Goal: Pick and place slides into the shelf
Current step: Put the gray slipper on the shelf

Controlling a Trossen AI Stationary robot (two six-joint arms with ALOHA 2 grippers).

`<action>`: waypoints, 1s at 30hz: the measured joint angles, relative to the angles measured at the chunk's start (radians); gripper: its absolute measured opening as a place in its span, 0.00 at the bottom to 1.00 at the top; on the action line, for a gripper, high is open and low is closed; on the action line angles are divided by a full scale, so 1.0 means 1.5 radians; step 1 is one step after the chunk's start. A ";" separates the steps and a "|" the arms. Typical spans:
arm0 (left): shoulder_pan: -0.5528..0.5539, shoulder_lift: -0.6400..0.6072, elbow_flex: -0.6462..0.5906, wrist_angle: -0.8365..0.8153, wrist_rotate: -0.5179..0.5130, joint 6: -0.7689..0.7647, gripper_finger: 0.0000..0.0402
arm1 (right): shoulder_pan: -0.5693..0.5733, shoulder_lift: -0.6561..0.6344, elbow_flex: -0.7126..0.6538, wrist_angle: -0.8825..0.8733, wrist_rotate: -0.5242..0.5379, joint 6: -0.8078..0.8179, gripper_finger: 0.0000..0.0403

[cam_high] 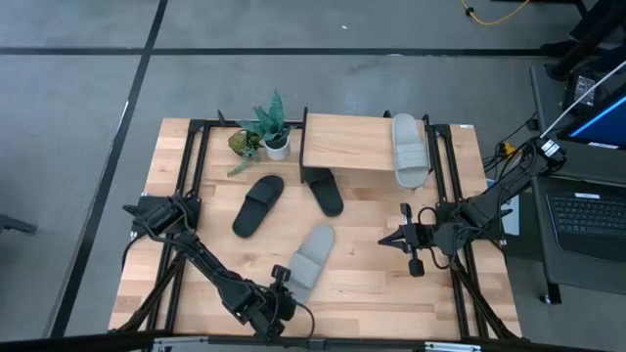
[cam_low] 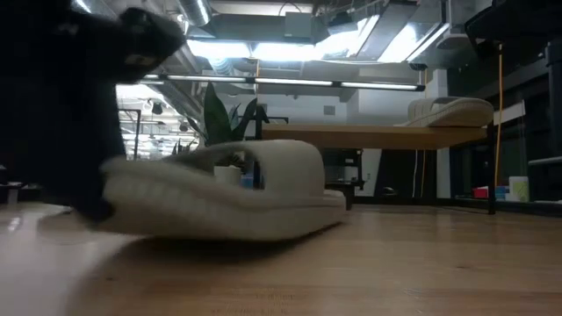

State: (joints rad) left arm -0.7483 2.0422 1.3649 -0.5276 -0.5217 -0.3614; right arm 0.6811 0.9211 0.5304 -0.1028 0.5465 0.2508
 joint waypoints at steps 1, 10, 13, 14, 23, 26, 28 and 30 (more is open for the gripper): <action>0.000 0.000 0.007 -0.006 -0.010 0.000 0.03 | 0.000 0.000 0.000 0.000 0.000 0.000 0.01; -0.023 0.000 0.145 -0.169 -0.119 0.018 0.03 | 0.000 0.000 0.000 0.000 0.000 0.002 0.01; -0.035 0.000 0.215 -0.255 -0.163 0.018 0.03 | 0.000 0.000 0.000 0.000 0.000 0.002 0.01; -0.039 0.000 0.236 -0.279 -0.181 0.016 0.03 | 0.000 0.000 0.000 0.000 0.000 0.002 0.01; -0.056 0.000 0.382 -0.412 -0.328 0.042 0.03 | 0.000 0.000 0.000 0.000 -0.004 0.003 0.01; -0.042 0.000 0.415 -0.428 -0.348 0.056 0.03 | 0.000 0.000 0.000 -0.001 -0.024 0.005 0.01; -0.028 0.000 0.429 -0.426 -0.365 0.053 0.03 | 0.001 0.000 0.000 -0.001 -0.035 0.009 0.01; -0.009 0.000 0.437 -0.426 -0.369 0.054 0.03 | 0.007 0.000 0.000 -0.004 -0.034 0.013 0.01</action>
State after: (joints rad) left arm -0.7619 2.0422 2.0210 -1.1668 -1.0756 -0.2804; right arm 0.6914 0.9210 0.5304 -0.1087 0.4950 0.2698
